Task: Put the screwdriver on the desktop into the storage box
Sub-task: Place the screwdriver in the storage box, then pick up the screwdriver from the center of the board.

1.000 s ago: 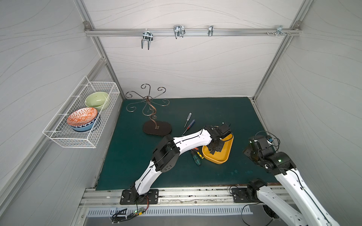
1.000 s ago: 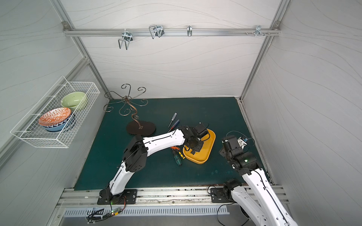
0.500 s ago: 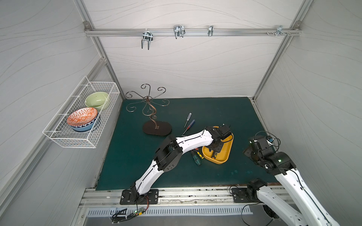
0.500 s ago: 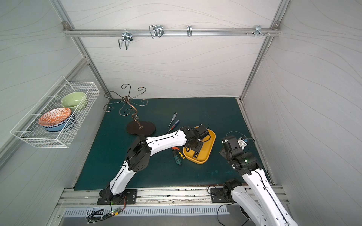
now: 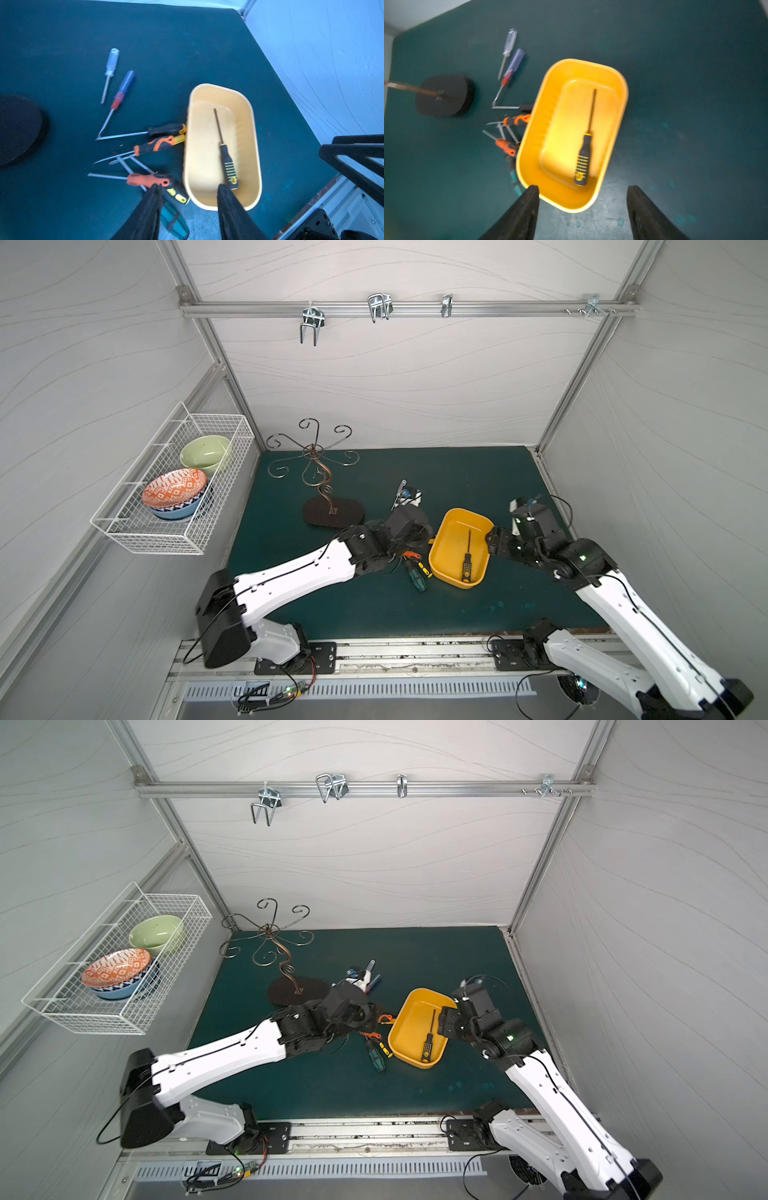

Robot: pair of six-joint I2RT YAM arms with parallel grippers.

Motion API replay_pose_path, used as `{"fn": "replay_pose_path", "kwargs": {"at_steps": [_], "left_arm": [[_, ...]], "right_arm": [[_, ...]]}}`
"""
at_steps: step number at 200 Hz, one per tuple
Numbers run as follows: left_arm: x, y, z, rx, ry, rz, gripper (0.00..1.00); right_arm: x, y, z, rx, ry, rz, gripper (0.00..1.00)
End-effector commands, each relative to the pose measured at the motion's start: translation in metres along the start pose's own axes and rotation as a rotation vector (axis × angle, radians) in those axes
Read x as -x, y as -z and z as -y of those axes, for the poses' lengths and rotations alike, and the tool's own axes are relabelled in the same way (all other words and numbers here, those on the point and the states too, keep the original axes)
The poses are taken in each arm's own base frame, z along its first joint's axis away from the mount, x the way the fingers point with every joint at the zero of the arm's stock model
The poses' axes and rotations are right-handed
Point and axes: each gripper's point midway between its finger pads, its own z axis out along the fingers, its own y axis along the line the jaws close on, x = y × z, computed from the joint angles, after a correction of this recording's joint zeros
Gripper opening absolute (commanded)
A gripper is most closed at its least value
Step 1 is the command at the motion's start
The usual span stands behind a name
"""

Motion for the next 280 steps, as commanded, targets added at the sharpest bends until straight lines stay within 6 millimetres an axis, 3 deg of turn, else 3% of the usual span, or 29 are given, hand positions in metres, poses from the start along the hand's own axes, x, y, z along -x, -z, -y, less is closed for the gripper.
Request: {"fn": "replay_pose_path", "kwargs": {"at_steps": [1,35,52,75,121,194,236,280], "left_arm": [[-0.007,0.009,-0.055,0.103,0.231,0.082,0.44],[-0.037,0.037,-0.139,0.246,0.462,0.168,0.43],[-0.053,0.044,-0.166,0.286,0.537,0.167,0.43],[-0.069,0.048,-0.186,0.317,0.600,0.162,0.43],[-0.078,0.049,-0.200,0.345,0.622,0.163,0.44],[-0.074,0.042,-0.204,0.359,0.587,0.156,0.45],[-0.067,0.040,-0.204,0.366,0.542,0.161,0.46],[-0.059,0.039,-0.204,0.367,0.496,0.169,0.46]], "right_arm": [[0.004,-0.014,-0.060,0.122,0.321,-0.048,0.72],[-0.022,-0.053,-0.125,0.266,0.688,-0.225,0.71],[-0.035,-0.074,-0.139,0.295,0.846,-0.299,0.69],[-0.030,-0.102,-0.145,0.268,0.975,-0.332,0.69],[0.001,-0.139,-0.155,0.355,1.072,-0.295,0.68],[0.040,-0.193,-0.145,0.497,1.332,-0.235,0.74],[0.058,-0.227,-0.144,0.522,1.383,-0.247,0.75],[0.060,-0.258,-0.143,0.551,1.415,-0.252,0.75]]}}
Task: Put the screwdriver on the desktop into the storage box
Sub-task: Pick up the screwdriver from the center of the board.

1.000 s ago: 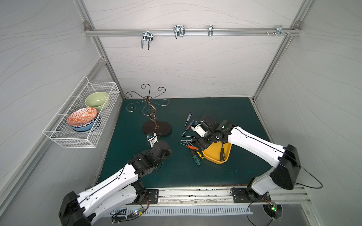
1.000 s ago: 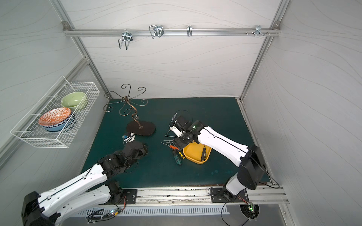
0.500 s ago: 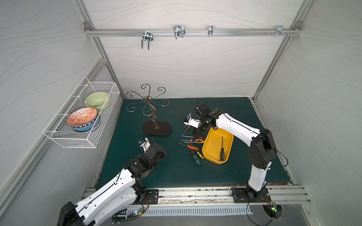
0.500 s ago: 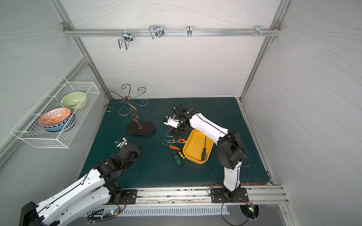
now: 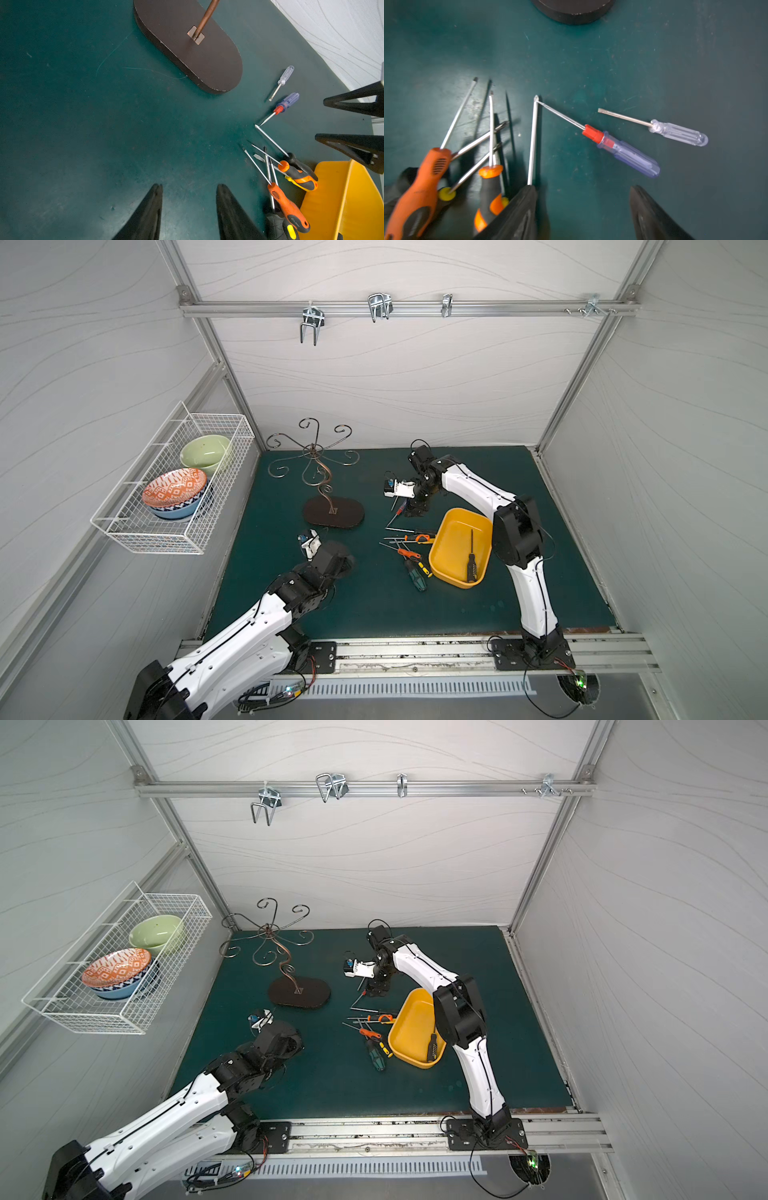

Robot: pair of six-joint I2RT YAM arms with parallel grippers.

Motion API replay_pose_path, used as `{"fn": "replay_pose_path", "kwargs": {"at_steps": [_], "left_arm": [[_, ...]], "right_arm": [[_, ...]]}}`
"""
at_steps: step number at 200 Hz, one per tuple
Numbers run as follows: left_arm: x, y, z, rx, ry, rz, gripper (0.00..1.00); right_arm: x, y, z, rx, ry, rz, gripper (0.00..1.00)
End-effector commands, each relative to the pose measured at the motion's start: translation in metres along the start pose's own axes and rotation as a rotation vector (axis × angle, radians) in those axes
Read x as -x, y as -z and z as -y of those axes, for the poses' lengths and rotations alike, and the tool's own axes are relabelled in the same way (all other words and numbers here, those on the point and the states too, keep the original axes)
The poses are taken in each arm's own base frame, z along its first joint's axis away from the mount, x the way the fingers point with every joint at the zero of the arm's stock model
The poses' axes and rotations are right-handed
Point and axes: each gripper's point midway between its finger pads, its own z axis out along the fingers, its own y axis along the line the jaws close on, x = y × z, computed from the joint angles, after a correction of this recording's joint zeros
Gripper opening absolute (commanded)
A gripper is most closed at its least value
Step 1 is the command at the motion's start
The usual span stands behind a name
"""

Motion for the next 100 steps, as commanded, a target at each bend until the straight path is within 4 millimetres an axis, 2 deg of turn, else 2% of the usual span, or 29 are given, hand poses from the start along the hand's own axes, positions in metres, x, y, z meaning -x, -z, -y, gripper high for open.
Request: {"fn": "replay_pose_path", "kwargs": {"at_steps": [1,53,100], "left_arm": [[0.017,0.004,0.017,-0.048,-0.020,0.047,0.46],[0.017,0.001,0.022,-0.061,-0.047,0.049,0.46],[0.016,-0.002,0.026,-0.067,-0.056,0.042,0.46]], "right_arm": [[-0.003,-0.011,-0.001,0.056,0.037,0.008,0.75],[-0.009,-0.036,0.014,0.090,0.046,0.015,0.75],[-0.030,-0.056,0.007,0.160,0.037,-0.032,0.74]]}}
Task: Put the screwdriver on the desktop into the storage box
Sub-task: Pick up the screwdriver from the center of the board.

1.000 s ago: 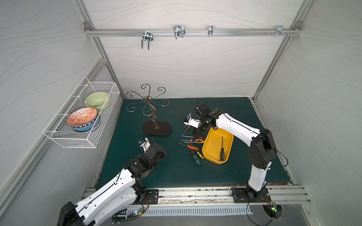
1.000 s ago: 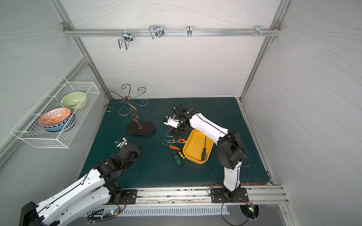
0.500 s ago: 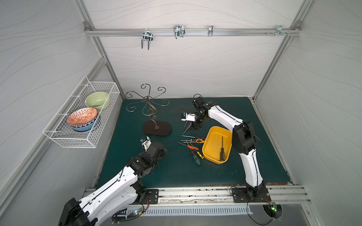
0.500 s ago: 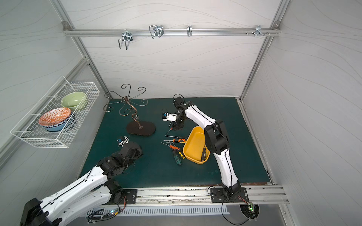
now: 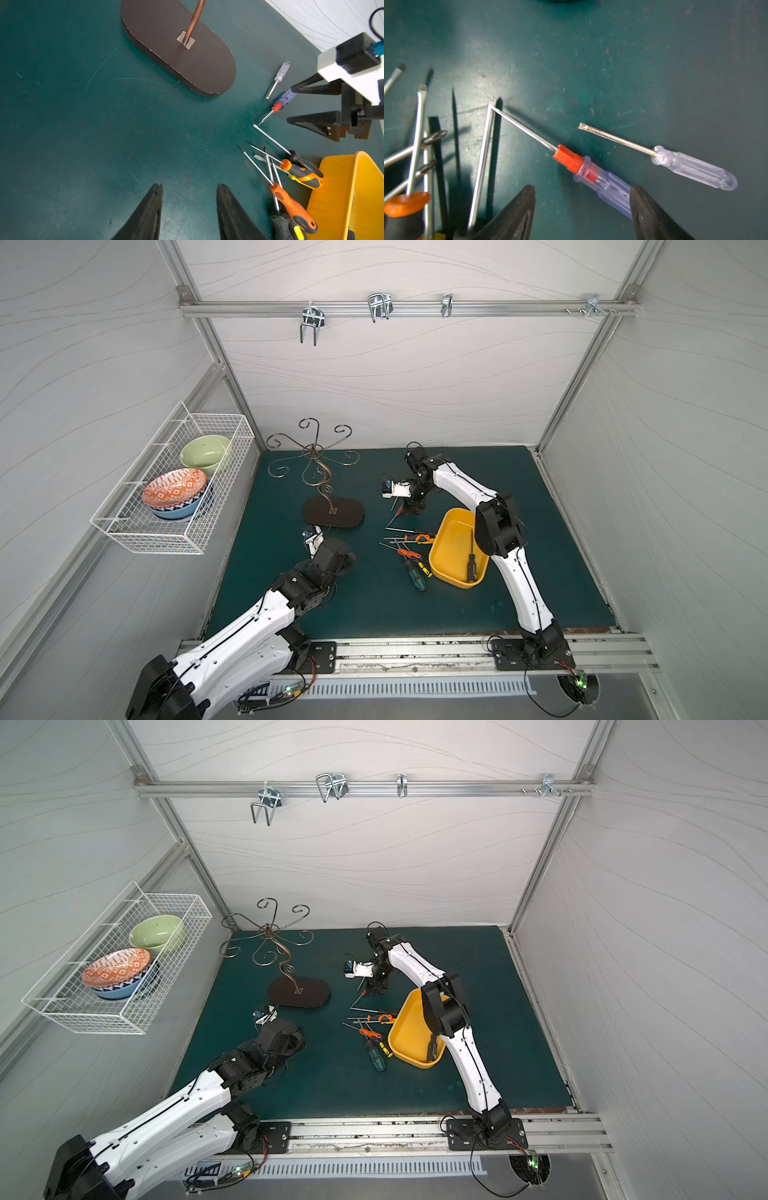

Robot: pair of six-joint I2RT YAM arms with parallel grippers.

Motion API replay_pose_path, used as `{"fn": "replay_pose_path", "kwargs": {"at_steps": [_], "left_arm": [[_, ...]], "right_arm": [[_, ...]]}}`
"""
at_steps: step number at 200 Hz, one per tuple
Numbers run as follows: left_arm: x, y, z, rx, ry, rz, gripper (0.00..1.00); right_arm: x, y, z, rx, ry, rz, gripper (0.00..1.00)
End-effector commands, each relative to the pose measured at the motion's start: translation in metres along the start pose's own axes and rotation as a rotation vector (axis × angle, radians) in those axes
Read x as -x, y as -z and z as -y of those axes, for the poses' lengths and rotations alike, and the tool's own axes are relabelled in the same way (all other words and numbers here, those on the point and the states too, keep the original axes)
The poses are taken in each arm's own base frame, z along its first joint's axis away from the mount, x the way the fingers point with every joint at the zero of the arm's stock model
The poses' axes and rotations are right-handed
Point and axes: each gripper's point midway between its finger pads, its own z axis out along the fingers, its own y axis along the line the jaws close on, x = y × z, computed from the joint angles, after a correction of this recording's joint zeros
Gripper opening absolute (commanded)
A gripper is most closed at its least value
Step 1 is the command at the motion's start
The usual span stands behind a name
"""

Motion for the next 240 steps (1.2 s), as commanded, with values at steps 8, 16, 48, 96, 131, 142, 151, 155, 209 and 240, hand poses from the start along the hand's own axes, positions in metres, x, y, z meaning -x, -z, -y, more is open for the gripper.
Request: {"fn": "replay_pose_path", "kwargs": {"at_steps": [8,16,48,96,131,142,151,155,209,240], "left_arm": [[0.014,0.003,0.018,-0.051,0.008,0.030,0.46],[0.013,0.002,0.018,-0.049,0.008,0.027,0.46],[0.013,0.001,0.019,-0.045,0.008,0.020,0.46],[0.013,0.001,0.020,-0.042,0.010,0.014,0.45],[0.014,0.003,0.018,-0.038,0.010,0.018,0.45],[0.015,0.005,0.017,-0.038,0.011,0.022,0.45],[0.016,0.005,0.016,-0.035,0.010,0.024,0.45],[0.016,0.006,0.016,-0.035,0.012,0.026,0.45],[0.020,0.011,0.010,-0.028,0.017,0.048,0.45],[0.022,0.014,0.009,-0.030,0.021,0.057,0.45]], "right_arm": [[-0.016,-0.011,-0.015,0.095,-0.018,-0.030,0.74],[-0.019,-0.013,-0.018,0.110,-0.024,-0.038,0.73],[-0.025,-0.014,-0.030,0.149,-0.057,-0.072,0.68],[-0.032,-0.011,-0.045,0.141,-0.069,-0.135,0.53],[-0.033,-0.014,-0.048,0.115,-0.046,-0.164,0.47],[-0.033,-0.015,-0.047,0.107,-0.040,-0.173,0.44],[-0.033,-0.016,-0.048,0.103,-0.036,-0.180,0.42],[-0.032,-0.017,-0.048,0.100,-0.031,-0.183,0.41],[-0.037,-0.021,-0.049,0.078,-0.018,-0.235,0.23],[-0.029,-0.016,-0.047,0.047,-0.019,-0.223,0.06]]}}
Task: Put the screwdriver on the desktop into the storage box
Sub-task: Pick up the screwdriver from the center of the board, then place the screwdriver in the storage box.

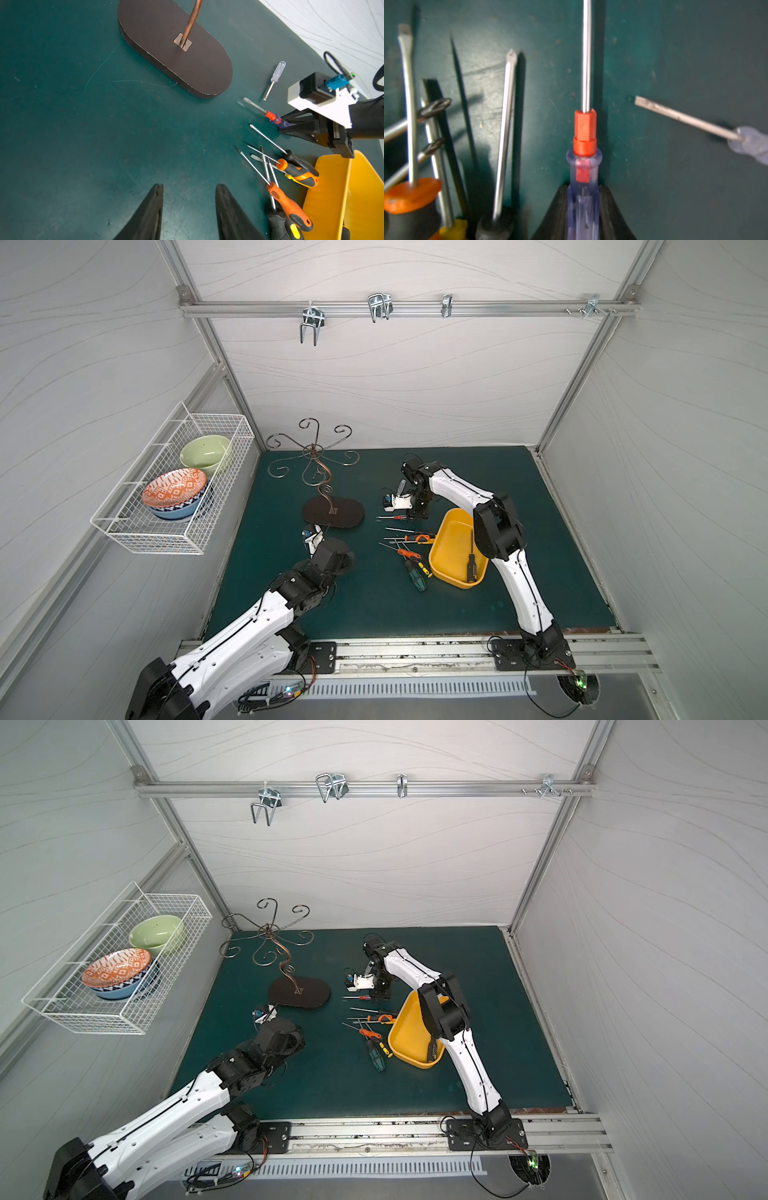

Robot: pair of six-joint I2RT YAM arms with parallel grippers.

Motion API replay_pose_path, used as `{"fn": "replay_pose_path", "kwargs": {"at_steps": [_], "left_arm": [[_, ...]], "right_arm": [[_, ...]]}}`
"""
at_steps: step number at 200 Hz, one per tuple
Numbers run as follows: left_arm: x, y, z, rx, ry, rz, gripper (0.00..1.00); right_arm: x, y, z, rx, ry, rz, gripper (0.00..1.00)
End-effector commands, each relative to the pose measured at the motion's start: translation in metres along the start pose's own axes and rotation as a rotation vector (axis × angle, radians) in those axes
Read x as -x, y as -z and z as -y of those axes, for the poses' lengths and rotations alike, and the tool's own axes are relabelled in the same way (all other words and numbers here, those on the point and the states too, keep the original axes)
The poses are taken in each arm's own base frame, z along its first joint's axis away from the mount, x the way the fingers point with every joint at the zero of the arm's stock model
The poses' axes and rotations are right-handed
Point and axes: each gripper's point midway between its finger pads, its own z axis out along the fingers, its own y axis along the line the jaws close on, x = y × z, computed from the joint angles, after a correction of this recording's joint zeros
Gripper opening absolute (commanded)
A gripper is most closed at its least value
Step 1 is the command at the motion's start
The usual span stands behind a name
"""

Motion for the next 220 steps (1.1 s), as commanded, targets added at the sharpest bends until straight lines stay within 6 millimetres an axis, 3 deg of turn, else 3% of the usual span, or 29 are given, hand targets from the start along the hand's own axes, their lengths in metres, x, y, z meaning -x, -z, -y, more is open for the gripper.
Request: {"fn": "replay_pose_path", "kwargs": {"at_steps": [1,12,44,78,105,130,159,168,198,220], "left_arm": [[0.017,0.010,0.007,-0.014,0.017,0.048,0.45],[0.019,0.012,0.007,-0.017,0.018,0.054,0.45],[0.024,0.019,0.005,-0.020,0.026,0.072,0.44],[0.030,0.028,0.003,-0.036,0.040,0.099,0.44],[0.032,0.032,0.001,-0.045,0.051,0.109,0.44],[0.031,0.033,0.002,-0.057,0.056,0.106,0.44],[0.027,0.031,0.003,-0.066,0.070,0.087,0.44],[0.025,0.029,0.004,-0.071,0.076,0.081,0.44],[0.021,0.025,0.010,-0.089,0.081,0.059,0.44],[0.017,0.020,0.014,-0.092,0.089,0.036,0.44]], "right_arm": [[-0.006,-0.005,-0.011,0.014,-0.012,-0.045,0.05],[0.000,0.002,-0.011,0.000,-0.012,-0.026,0.00],[0.024,0.034,-0.007,-0.072,-0.016,0.055,0.00],[0.047,0.094,-0.007,-0.184,-0.068,0.199,0.00],[0.054,0.144,-0.023,-0.260,-0.173,0.326,0.00],[0.048,0.181,-0.052,-0.307,-0.350,0.431,0.00],[0.034,0.201,-0.104,-0.304,-0.599,0.495,0.00],[0.023,0.207,-0.117,-0.316,-0.755,0.503,0.00],[-0.047,0.213,-0.152,-0.332,-1.372,0.427,0.00],[-0.076,0.208,-0.172,-0.285,-1.648,0.558,0.00]]}}
